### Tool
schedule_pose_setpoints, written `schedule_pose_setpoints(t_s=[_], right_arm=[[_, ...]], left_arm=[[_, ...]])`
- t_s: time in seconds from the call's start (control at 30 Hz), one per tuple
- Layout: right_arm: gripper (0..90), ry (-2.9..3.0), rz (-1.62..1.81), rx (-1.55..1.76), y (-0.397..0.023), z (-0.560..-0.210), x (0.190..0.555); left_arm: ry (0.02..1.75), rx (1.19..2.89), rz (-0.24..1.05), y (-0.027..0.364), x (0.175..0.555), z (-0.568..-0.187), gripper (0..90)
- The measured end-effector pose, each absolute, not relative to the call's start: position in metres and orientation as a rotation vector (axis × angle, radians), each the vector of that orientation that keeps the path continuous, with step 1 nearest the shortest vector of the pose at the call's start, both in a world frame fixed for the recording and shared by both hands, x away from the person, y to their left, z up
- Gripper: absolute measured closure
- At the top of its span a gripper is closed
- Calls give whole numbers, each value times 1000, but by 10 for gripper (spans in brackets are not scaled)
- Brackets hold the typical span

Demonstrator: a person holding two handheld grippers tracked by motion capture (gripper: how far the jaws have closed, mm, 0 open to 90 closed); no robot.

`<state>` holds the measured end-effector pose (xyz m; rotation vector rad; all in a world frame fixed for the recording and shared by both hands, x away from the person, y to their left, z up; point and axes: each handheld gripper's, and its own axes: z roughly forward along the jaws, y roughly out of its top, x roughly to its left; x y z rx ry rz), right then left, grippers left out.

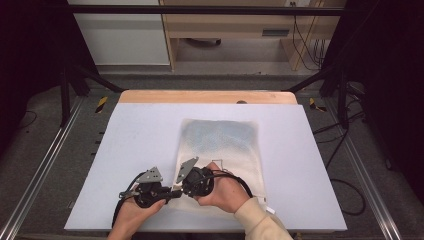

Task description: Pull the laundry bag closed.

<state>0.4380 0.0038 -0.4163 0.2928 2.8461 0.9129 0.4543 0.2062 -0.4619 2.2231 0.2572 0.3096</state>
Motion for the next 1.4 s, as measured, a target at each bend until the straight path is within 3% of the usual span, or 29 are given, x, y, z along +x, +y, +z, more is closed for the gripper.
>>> schedule_pose_setpoints(t_s=[1.4], right_arm=[[823, 2810, 1011, 352, -23, -423, 433]], left_arm=[[250, 2206, 336, 194, 446, -457, 826]])
